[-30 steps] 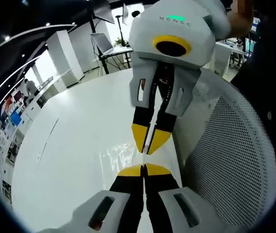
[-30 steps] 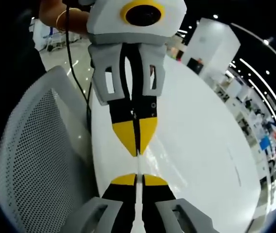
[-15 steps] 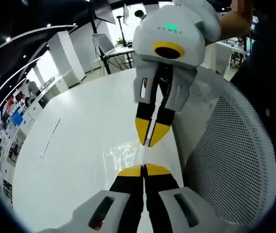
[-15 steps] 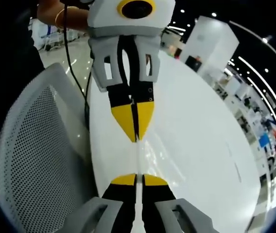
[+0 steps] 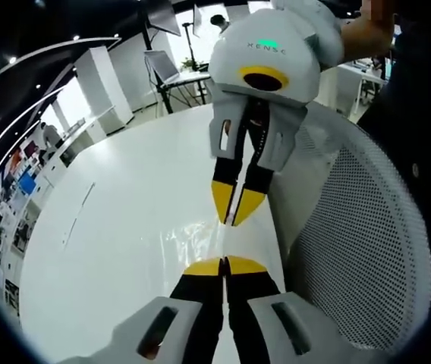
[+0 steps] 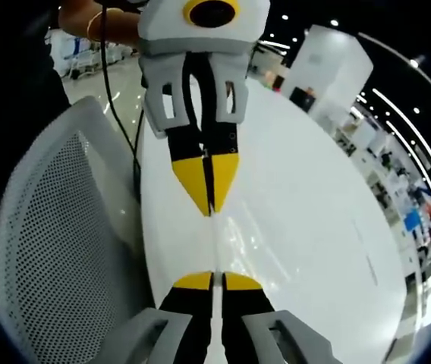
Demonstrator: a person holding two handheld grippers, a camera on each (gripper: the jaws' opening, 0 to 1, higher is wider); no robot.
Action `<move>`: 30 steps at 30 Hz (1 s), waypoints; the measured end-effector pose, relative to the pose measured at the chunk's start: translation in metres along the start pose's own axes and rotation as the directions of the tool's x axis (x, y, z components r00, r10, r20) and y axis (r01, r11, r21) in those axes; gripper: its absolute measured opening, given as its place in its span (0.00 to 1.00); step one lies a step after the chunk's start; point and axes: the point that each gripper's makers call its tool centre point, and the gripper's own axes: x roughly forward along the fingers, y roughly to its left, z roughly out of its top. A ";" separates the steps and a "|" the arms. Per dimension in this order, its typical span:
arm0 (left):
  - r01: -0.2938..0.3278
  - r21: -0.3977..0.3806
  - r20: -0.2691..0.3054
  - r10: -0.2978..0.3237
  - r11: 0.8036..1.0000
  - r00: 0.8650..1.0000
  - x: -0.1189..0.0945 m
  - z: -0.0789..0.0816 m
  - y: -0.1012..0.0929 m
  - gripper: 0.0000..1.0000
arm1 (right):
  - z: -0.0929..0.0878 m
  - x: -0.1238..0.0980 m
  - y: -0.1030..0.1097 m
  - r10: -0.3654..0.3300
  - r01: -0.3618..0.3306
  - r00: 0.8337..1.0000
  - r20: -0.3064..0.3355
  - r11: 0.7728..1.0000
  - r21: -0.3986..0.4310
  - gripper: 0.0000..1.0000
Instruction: Open the resealable bag by pulling the two sides of the seal apart until the entire bag opening is separated and visibly accessible.
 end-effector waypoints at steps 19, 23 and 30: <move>0.010 0.033 -0.016 -0.010 0.999 1.000 0.010 0.001 -0.006 0.01 | 0.005 0.004 0.006 0.008 -0.008 1.000 -0.002 0.999 -0.033 0.00; 0.008 0.021 -0.010 -0.008 1.000 1.000 0.010 0.001 -0.005 0.00 | 0.005 0.004 0.005 0.008 -0.008 1.000 -0.001 1.000 -0.029 0.00; 0.000 -0.033 -0.010 0.000 0.999 1.000 0.009 0.000 -0.004 0.00 | 0.006 0.003 0.003 0.012 -0.012 1.000 0.009 1.000 -0.019 0.00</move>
